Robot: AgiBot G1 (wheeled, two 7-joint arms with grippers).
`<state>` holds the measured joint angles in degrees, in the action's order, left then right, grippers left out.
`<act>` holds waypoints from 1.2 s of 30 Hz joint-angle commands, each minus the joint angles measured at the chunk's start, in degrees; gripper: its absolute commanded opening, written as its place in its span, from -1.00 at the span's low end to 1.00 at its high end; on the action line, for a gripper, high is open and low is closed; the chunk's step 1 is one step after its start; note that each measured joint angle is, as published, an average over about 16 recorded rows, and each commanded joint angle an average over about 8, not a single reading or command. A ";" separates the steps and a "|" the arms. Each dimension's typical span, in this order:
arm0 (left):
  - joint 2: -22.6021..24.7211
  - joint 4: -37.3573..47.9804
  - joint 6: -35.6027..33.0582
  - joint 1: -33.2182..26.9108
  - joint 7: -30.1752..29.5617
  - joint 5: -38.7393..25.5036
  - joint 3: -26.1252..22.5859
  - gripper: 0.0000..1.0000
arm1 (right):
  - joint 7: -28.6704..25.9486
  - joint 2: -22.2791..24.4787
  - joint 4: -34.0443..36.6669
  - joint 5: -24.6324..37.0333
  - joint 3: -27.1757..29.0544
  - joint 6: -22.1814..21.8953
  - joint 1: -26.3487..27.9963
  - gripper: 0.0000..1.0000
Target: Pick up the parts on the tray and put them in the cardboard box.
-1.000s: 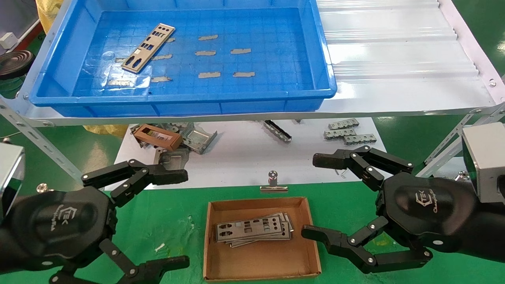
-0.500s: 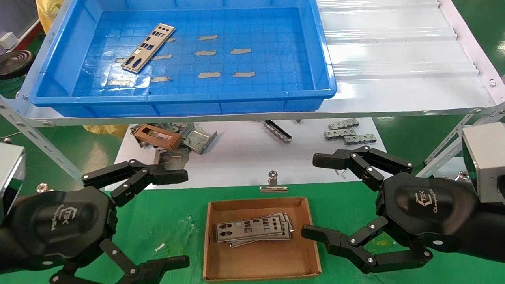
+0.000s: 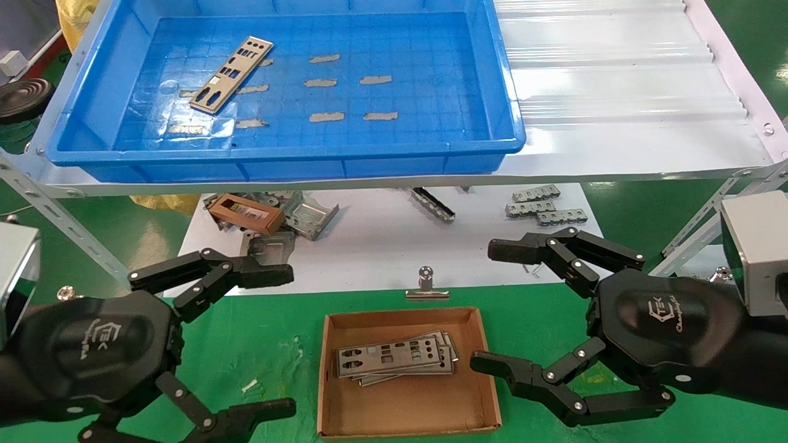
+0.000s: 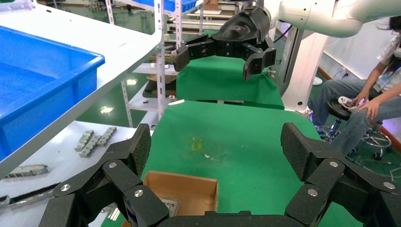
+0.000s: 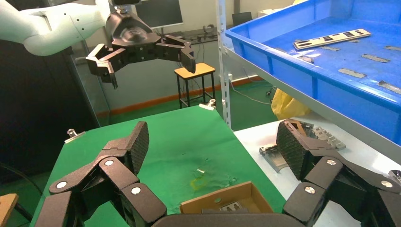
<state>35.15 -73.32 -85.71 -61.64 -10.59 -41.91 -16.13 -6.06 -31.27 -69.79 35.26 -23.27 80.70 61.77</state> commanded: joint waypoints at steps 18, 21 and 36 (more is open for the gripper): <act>0.01 0.02 0.00 -0.01 0.00 0.00 0.00 1.00 | 0.00 0.00 0.00 0.00 0.00 0.00 0.00 1.00; 0.01 0.02 0.00 0.00 0.00 0.01 0.00 1.00 | 0.00 0.00 0.00 0.00 0.00 0.00 0.00 1.00; 0.01 0.02 0.00 0.00 0.00 0.01 0.00 1.00 | 0.00 0.00 0.00 0.00 0.00 0.00 0.00 1.00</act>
<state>35.16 -73.31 -85.71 -61.65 -10.59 -41.90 -16.14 -6.06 -31.27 -69.79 35.26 -23.27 80.70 61.77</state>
